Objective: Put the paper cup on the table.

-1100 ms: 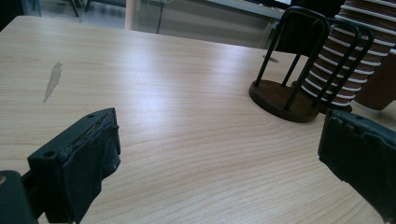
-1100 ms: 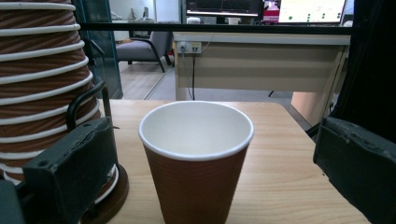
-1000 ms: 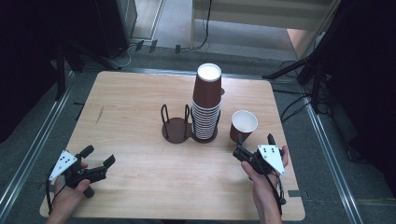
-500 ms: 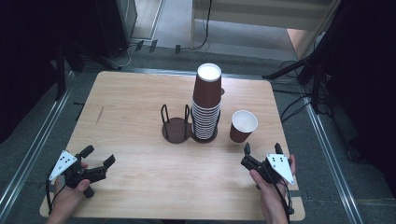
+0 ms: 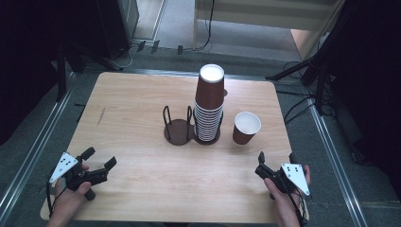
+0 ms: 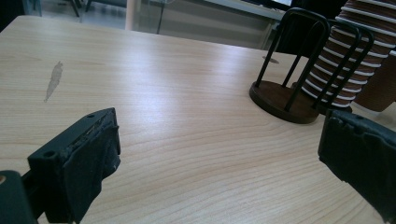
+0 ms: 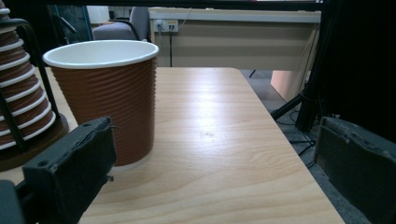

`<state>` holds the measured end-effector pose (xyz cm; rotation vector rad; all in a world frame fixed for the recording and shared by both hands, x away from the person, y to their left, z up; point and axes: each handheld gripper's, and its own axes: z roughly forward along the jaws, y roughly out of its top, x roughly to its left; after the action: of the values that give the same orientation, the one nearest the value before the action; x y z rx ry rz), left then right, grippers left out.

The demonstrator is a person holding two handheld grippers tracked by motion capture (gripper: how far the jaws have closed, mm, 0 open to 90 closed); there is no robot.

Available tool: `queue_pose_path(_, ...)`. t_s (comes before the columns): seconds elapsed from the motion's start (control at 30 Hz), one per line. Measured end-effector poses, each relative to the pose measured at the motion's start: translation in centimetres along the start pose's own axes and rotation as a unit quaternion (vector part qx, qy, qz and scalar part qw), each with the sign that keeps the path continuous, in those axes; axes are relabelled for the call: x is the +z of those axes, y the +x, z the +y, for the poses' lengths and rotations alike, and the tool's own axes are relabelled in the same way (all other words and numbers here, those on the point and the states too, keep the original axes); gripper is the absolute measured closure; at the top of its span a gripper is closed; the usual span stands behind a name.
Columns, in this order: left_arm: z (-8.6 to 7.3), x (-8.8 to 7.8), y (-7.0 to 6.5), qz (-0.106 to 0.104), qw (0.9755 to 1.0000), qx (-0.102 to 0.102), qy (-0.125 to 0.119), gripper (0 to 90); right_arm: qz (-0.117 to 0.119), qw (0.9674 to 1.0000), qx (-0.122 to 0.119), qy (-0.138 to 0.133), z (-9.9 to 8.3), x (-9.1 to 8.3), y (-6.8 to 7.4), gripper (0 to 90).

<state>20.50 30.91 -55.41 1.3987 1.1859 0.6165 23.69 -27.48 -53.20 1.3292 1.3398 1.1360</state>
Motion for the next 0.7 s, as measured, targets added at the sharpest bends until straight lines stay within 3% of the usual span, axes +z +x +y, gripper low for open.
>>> queue_pose_path(0.17,0.0,0.0,0.0,0.0,1.0,-0.001,0.001,0.0,-0.002,0.9999,0.012,0.002,-0.2,-0.5,-1.1,0.0)
queue_pose_path(0.57,0.0,-0.1,0.1,0.0,1.0,-0.008,-0.003,0.0,-0.01,0.9998,0.004,0.014,-1.7,-1.8,-3.5,0.0)
queue_pose_path(0.7,0.0,-0.1,0.2,-0.001,1.0,-0.009,0.0,0.0,0.0,0.9998,0.009,0.015,-1.8,-2.6,-4.3,0.0)
